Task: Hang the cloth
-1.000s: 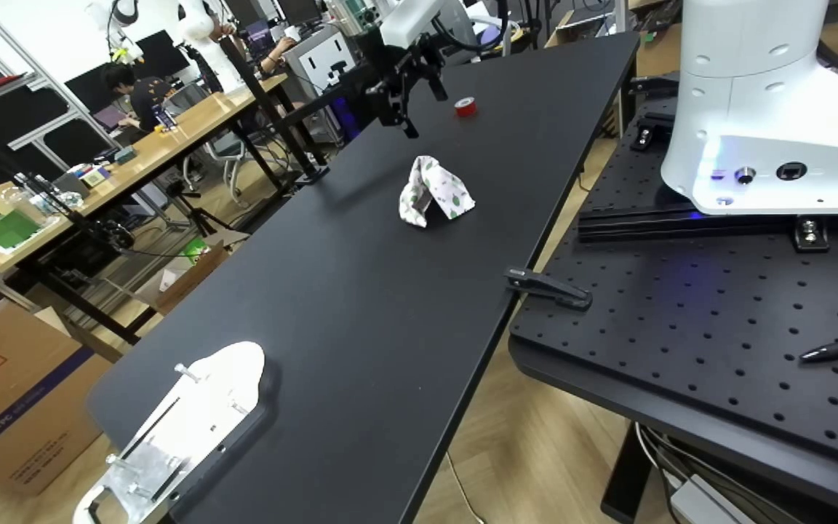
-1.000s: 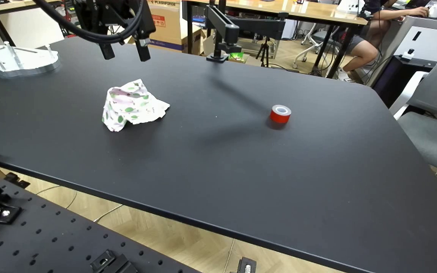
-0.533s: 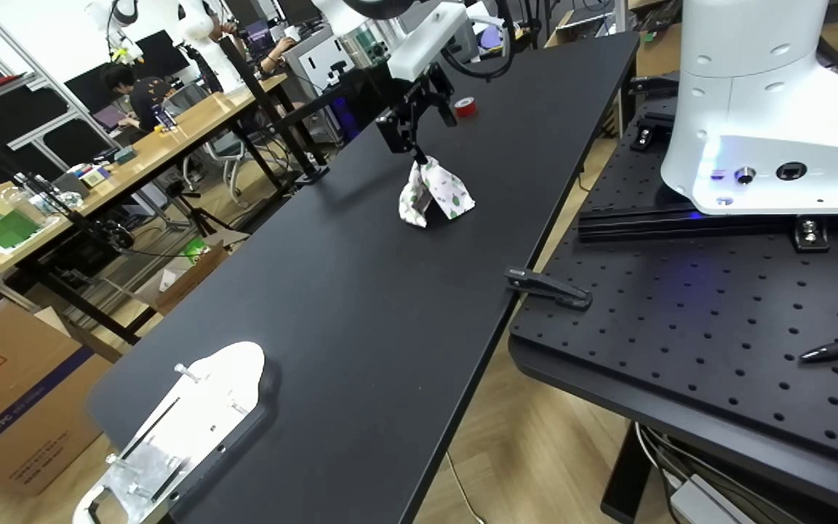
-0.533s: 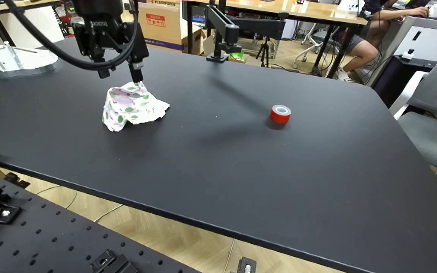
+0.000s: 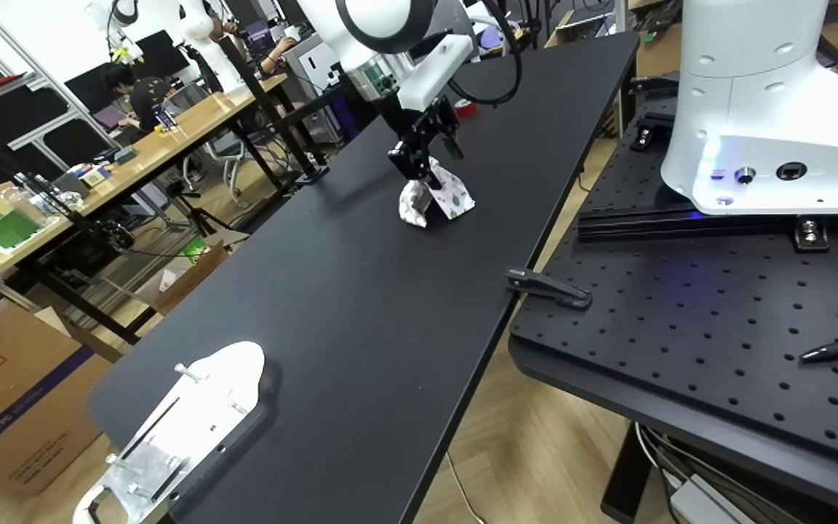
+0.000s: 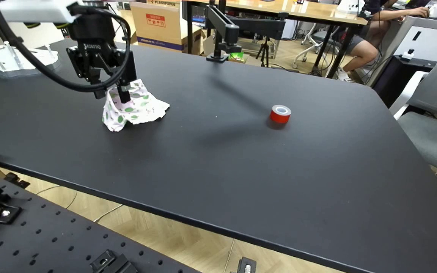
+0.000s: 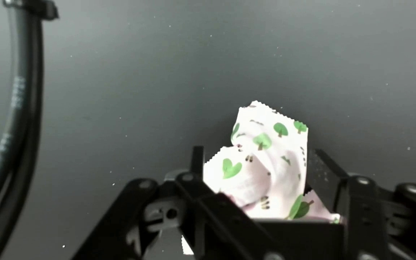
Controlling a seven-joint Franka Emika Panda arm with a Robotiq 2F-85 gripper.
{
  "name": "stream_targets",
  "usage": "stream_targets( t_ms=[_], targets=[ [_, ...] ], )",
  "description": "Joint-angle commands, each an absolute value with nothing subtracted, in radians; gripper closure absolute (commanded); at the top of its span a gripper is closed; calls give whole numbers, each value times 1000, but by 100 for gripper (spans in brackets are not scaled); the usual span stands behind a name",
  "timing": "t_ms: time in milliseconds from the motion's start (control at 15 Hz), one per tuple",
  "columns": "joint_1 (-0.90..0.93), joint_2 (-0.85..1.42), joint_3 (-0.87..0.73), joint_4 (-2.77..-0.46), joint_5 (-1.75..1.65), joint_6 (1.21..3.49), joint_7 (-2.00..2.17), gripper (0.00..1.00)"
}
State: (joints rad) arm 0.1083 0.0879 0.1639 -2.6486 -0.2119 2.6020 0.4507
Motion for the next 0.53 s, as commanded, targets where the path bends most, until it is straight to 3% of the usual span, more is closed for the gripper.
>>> stream_targets(
  t_ms=[0, 467],
  targets=[
    [135, 102, 135, -2639, -203, 2618, 453, 55],
    [141, 74, 116, -2646, -216, 2641, 450, 99]
  ],
)
